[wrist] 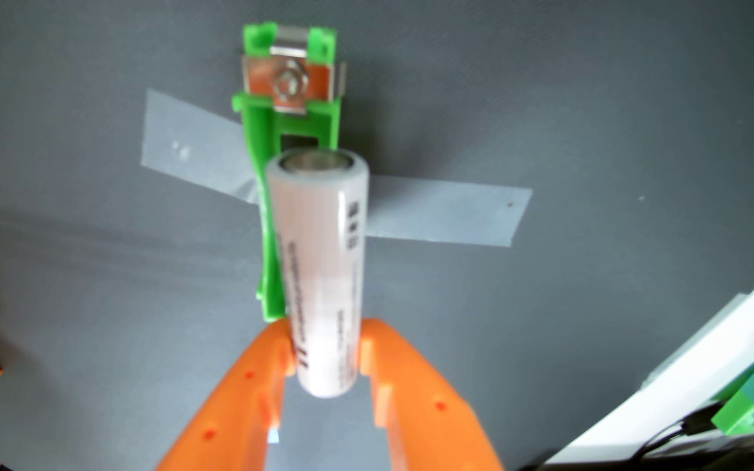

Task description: Insert Battery

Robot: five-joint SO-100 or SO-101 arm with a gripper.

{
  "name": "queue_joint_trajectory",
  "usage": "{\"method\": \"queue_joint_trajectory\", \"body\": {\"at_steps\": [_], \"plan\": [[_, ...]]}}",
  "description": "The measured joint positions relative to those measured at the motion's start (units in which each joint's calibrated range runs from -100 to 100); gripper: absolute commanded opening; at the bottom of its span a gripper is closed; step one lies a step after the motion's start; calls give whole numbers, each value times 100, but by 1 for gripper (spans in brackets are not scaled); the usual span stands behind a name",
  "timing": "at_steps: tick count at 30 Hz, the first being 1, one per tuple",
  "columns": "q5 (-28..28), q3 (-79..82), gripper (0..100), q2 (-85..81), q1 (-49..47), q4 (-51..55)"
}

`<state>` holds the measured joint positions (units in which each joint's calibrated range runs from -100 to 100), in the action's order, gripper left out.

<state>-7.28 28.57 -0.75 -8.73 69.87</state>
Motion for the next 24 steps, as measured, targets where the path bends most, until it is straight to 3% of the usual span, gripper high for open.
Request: {"method": "queue_joint_trajectory", "body": {"at_steps": [24], "plan": [[5, 271, 2, 0, 0, -33]]}}
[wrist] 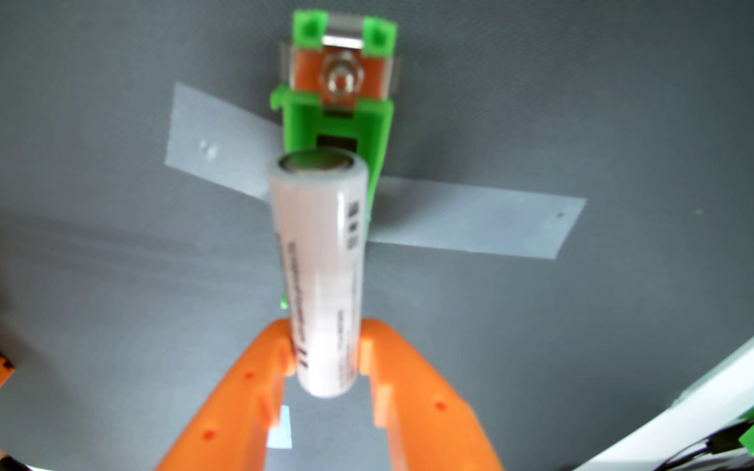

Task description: Insert Battery

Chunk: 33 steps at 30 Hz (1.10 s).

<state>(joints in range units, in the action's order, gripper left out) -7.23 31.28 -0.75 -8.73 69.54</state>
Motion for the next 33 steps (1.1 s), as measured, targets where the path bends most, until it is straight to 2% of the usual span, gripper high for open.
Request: {"method": "queue_joint_trajectory", "body": {"at_steps": [33], "plan": [[-56, 0, 2, 0, 49, 25]]}}
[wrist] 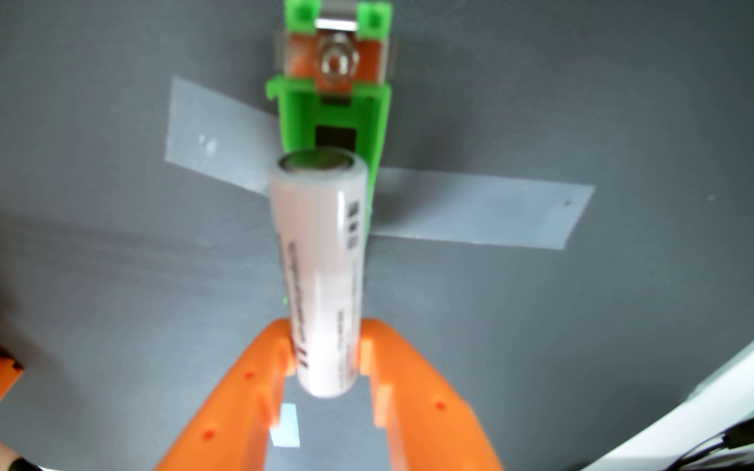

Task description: Insert Battery

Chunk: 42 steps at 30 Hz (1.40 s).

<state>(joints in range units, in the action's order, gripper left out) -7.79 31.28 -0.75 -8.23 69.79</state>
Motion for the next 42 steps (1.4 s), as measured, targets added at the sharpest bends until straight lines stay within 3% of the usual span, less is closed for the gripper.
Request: {"method": "queue_joint_trajectory", "body": {"at_steps": [42], "plan": [[-51, 0, 2, 0, 33, 0]]}}
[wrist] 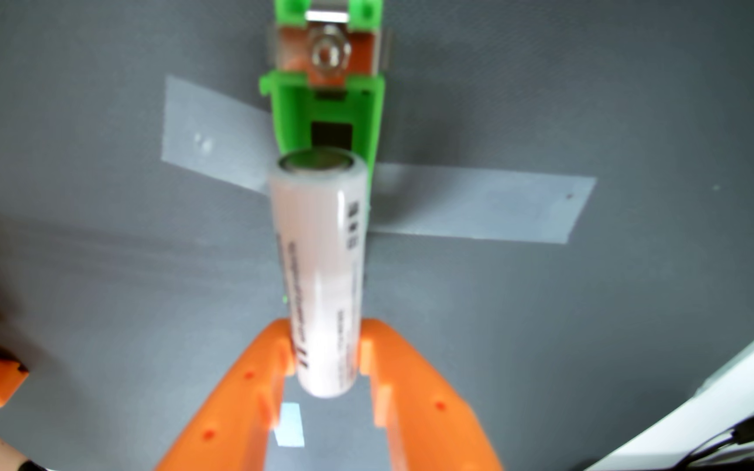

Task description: Insert Battery

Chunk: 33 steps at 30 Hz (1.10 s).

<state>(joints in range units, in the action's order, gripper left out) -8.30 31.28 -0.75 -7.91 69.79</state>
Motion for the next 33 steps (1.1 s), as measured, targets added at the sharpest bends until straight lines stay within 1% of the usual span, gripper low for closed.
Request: {"method": "queue_joint_trajectory", "body": {"at_steps": [2, 7, 18, 26, 27, 30, 33], "plan": [[0, 0, 3, 0, -8, 0], [0, 0, 11, 0, -49, -17], [0, 0, 12, 0, -49, -8], [0, 0, 11, 0, -49, -8], [0, 0, 10, 0, -57, -8], [0, 0, 2, 0, -66, -17], [0, 0, 2, 0, -66, -33]]}}
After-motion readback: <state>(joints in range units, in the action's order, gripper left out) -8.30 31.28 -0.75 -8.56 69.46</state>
